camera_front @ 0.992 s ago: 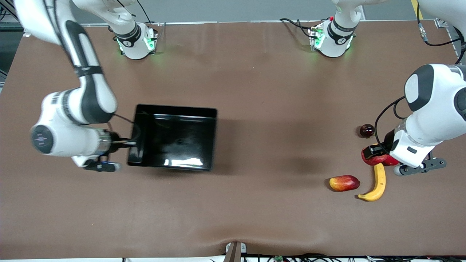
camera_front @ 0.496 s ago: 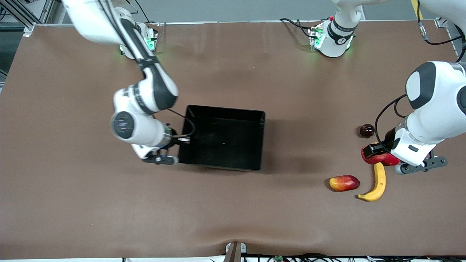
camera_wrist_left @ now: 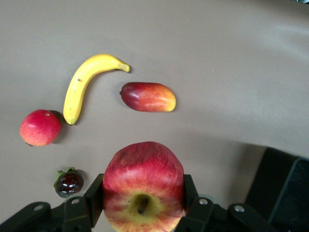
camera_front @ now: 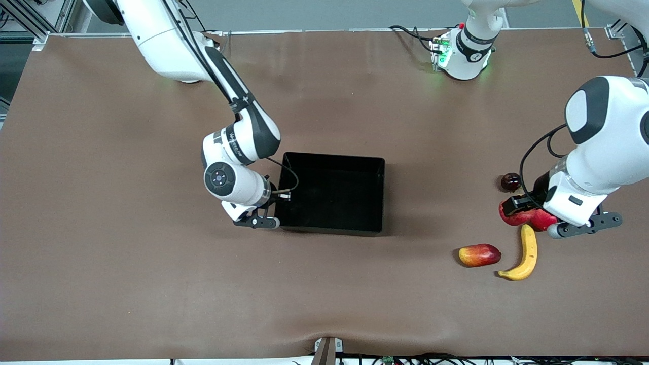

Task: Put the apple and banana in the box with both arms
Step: 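Carry the apple with the left gripper while the right gripper withdraws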

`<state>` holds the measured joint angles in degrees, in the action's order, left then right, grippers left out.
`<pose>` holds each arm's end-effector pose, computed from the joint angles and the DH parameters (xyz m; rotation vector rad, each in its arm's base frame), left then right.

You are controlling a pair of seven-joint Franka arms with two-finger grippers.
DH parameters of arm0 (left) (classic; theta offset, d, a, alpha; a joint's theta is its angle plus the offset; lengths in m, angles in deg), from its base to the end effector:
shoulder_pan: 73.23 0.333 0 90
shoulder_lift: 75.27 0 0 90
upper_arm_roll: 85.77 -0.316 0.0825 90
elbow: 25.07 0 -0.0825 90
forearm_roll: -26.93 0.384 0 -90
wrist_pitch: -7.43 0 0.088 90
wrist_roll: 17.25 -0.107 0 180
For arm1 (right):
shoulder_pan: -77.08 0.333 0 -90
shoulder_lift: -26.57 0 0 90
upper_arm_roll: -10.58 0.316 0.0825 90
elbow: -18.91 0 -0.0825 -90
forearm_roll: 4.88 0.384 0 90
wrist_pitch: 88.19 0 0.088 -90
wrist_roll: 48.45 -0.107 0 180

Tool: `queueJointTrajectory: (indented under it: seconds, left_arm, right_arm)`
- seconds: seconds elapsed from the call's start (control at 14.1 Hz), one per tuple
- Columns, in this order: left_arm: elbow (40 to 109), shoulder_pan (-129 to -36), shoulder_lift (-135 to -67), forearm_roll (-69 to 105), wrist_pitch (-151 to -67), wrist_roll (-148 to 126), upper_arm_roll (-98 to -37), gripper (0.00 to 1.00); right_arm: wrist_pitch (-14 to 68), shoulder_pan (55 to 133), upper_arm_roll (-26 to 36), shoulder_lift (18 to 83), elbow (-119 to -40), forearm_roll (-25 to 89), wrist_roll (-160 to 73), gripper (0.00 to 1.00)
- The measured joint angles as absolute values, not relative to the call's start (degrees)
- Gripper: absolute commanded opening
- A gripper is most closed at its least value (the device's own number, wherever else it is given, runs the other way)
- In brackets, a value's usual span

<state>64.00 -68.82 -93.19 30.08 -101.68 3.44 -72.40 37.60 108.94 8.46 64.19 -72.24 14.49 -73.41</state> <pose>0.6530 -0.0813 0.4760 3.0957 0.3113 0.0612 0.5941 0.3568 0.2469 -2.9322 0.1691 0.2320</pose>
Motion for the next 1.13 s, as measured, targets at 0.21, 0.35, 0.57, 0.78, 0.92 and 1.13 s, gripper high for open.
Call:
queueJointTrajectory:
  seconds: [0.21, 0.35, 0.57, 0.78, 0.92, 1.13]
  left_arm:
    - [64.2, -68.9, -93.2, 30.1, -100.4, 3.5, -71.8, 0.00]
    - [64.2, -68.9, -93.2, 30.1, -100.4, 4.8, -70.9, 0.00]
    - [64.4, -68.9, -93.2, 30.0, -100.2, 10.5, -67.7, 0.00]
    - [65.1, -69.8, -94.4, 29.5, -100.3, 18.5, -62.7, 0.00]
    - [65.2, -72.6, -96.3, 29.4, -101.1, 23.1, -61.2, 0.00]
    - [65.1, -79.6, -99.4, 29.4, -105.1, 27.1, -60.9, 0.00]
  right_arm:
    - [38.4, 109.7, 8.4, 64.3, -71.8, 14.5, -74.4, 1.00]
    - [38.4, 109.5, 7.8, 64.3, -70.3, 14.5, -74.5, 1.00]
    - [38.1, 108.6, 6.7, 64.2, -66.1, 14.3, -74.4, 1.00]
    - [32.2, 107.6, 4.5, 63.8, -59.2, 9.3, -74.0, 1.00]
    - [26.9, 105.9, 4.1, 63.5, -54.9, 7.0, -74.0, 1.00]
    - [20.4, 101.7, 3.7, 63.0, -50.6, 6.4, -72.1, 1.00]
